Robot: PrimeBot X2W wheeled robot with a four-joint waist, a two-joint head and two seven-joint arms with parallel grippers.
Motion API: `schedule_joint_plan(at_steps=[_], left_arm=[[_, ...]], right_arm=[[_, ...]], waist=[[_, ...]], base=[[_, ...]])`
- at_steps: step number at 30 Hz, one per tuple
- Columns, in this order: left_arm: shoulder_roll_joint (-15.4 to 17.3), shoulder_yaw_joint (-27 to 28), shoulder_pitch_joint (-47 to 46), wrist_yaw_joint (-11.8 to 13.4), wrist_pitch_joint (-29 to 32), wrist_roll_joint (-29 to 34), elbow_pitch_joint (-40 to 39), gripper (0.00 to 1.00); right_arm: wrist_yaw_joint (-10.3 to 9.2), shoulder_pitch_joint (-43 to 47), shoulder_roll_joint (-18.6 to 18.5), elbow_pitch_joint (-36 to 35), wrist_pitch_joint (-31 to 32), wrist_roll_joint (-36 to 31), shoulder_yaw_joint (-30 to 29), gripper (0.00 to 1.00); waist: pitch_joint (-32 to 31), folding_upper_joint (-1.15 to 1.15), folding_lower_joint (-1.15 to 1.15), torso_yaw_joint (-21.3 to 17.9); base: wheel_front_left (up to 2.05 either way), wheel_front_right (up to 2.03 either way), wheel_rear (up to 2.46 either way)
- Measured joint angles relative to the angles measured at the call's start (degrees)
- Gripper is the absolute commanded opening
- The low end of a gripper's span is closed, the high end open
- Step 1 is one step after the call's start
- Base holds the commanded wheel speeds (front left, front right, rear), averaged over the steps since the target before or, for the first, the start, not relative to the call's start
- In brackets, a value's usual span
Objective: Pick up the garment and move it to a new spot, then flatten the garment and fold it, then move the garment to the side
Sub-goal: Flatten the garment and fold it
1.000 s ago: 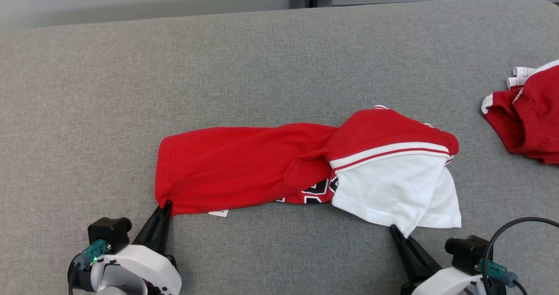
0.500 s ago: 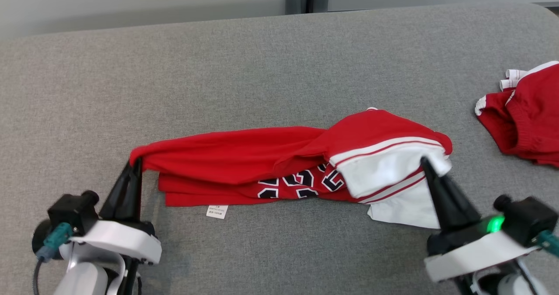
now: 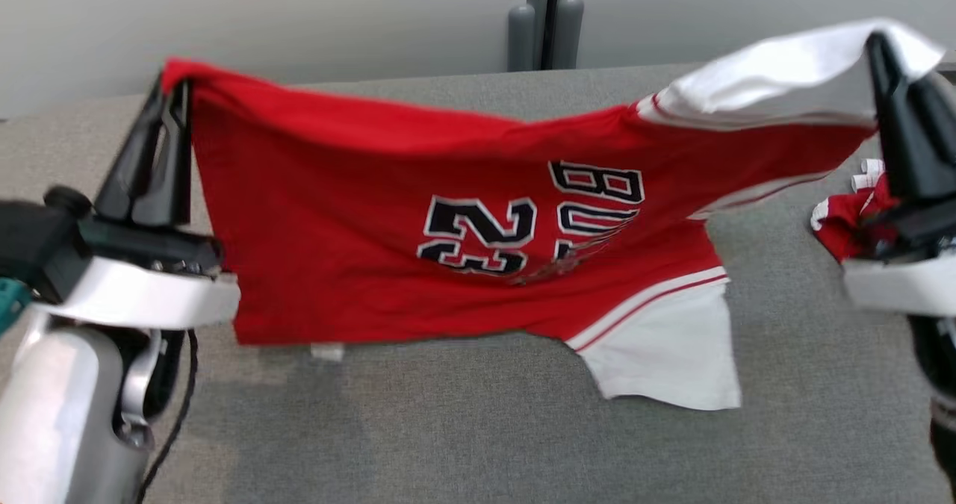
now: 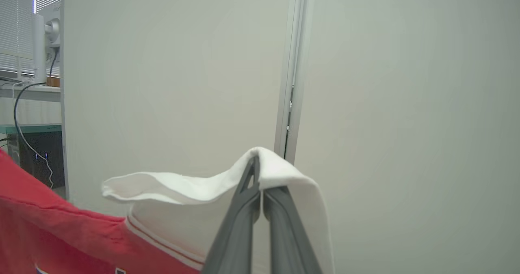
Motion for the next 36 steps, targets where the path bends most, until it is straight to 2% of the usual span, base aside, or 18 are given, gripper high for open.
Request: schedule_joint_plan(at_steps=[6, 10, 16, 19, 23, 30, 31, 32, 34, 36], left_arm=[[1.2, 0.4, -8.0, 0.0, 2.1, 0.8, -3.4, 0.0], [1.5, 0.4, -11.6, -0.5, 3.3, 0.8, -4.2, 0.0], [1.5, 0.3, -15.0, -1.2, 4.2, -0.4, -2.8, 0.0], [1.2, 0.9, -18.0, -1.8, 3.8, -1.6, -1.1, 0.0], [-0.7, 1.0, -23.6, -3.3, 2.4, -3.6, 4.4, 0.0], [-4.3, 1.1, -37.9, -7.2, -3.2, -6.6, 23.1, 0.0], [-4.3, 1.1, -37.9, -7.2, -3.2, -6.6, 23.1, 0.0], [-5.4, 0.5, -42.5, -8.1, -4.3, -6.4, 28.7, 0.0], [-5.9, 0.0, -44.5, -8.6, -4.8, -6.2, 31.1, 0.0], [-6.9, -0.9, -49.8, -9.4, -5.7, -5.6, 38.9, 0.0]], right_arm=[[0.0, -9.8, -3.1, 0.2, 1.0, 1.5, -0.4, 0.0], [0.0, -13.9, -3.8, 1.5, 1.3, 3.0, -0.5, 0.0], [0.0, -18.1, -3.7, 4.3, 1.4, 5.4, -0.3, 0.0], [0.0, -22.0, -2.4, 6.5, 0.4, 6.9, 0.3, 0.0], [0.0, -28.6, -1.5, 12.1, -1.3, 7.7, 1.4, 0.0], [0.01, -44.4, 0.0, 27.3, -5.8, 9.9, 6.6, 0.0], [0.01, -44.4, 0.0, 27.3, -5.8, 9.9, 6.6, 0.0], [-0.02, -49.2, 0.4, 32.6, -7.7, 10.4, 8.1, 0.0], [-0.01, -51.6, 0.9, 35.5, -8.4, 11.1, 8.6, 0.0], [0.0, -57.9, 3.1, 44.4, -10.0, 12.9, 10.3, 0.0]], waist=[[-2.7, 0.0, 0.0, 0.5], [-4.1, 0.0, 0.0, 0.6], [-3.5, 0.0, 0.0, 0.5], [-1.8, 0.0, 0.0, 0.3], [0.7, 0.0, 0.0, 0.0], [5.5, 0.0, 0.0, 0.5], [5.5, 0.0, 0.0, 0.5], [6.6, 0.0, 0.0, 0.8], [7.1, 0.0, 0.0, 1.0], [8.3, 0.0, 0.0, 1.4]], base=[[0.0, 0.0, 0.0], [0.0, 0.0, 0.0], [0.0, 0.0, 0.0], [0.0, 0.0, 0.0], [0.0, 0.0, 0.0], [0.0, 0.0, 0.0], [0.0, 0.0, 0.0], [0.0, 0.0, 0.0], [0.0, 0.0, 0.0], [0.0, 0.0, 0.0]])
